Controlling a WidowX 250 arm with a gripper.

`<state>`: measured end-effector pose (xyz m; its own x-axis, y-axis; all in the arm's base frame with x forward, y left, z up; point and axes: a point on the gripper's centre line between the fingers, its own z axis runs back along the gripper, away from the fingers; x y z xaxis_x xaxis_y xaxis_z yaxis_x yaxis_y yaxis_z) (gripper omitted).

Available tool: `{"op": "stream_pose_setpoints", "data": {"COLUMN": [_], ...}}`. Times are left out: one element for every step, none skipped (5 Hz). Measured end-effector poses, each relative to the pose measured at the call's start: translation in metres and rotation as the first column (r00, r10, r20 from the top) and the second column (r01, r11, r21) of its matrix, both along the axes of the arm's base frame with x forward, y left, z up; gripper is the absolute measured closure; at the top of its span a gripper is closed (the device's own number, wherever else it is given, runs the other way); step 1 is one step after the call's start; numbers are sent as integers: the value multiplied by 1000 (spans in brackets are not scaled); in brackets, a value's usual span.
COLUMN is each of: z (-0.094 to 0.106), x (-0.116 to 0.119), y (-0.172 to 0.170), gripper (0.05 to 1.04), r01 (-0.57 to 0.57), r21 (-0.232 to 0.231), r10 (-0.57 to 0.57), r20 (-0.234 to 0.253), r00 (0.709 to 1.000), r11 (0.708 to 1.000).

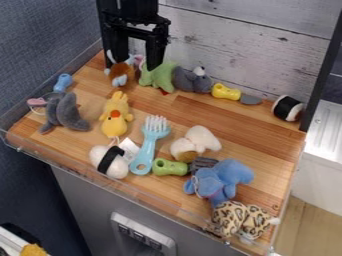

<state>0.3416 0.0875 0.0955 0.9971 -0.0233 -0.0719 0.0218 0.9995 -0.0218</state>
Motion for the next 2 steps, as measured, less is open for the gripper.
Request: {"op": "stream_pose_setpoints", "data": {"z": [-6, -10], "x": [-1, 3], "y": [11, 34], "gripper": [83, 83], "r01": [126, 290], "r21": [-13, -22], "r10": [-126, -290], "r20": [-12, -3], "r00": [992, 957], "r11": [992, 957]}}
